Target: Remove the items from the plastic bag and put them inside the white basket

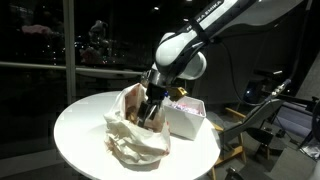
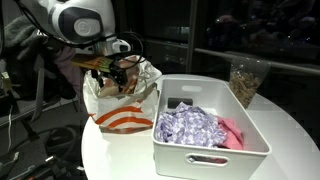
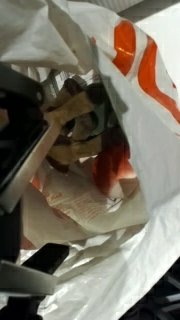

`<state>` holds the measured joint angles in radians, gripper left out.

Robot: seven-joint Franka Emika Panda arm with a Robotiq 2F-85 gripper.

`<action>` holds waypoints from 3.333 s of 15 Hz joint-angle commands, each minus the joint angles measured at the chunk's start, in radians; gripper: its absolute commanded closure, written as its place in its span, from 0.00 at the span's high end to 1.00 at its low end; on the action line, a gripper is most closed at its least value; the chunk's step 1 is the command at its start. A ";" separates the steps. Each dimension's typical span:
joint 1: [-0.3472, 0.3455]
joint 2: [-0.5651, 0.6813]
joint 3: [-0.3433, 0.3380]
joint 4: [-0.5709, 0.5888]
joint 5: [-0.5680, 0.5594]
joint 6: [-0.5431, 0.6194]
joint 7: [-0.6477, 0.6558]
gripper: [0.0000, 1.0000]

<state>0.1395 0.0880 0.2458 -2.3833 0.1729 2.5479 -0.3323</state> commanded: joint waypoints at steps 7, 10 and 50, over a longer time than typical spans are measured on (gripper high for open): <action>-0.011 0.280 0.003 0.248 -0.096 0.095 -0.176 1.00; -0.019 0.349 -0.001 0.314 -0.179 0.098 -0.185 1.00; -0.041 -0.384 -0.082 0.320 -0.134 -0.565 0.363 0.04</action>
<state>0.1040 -0.1873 0.1945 -2.0324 0.0684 1.9564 -0.0377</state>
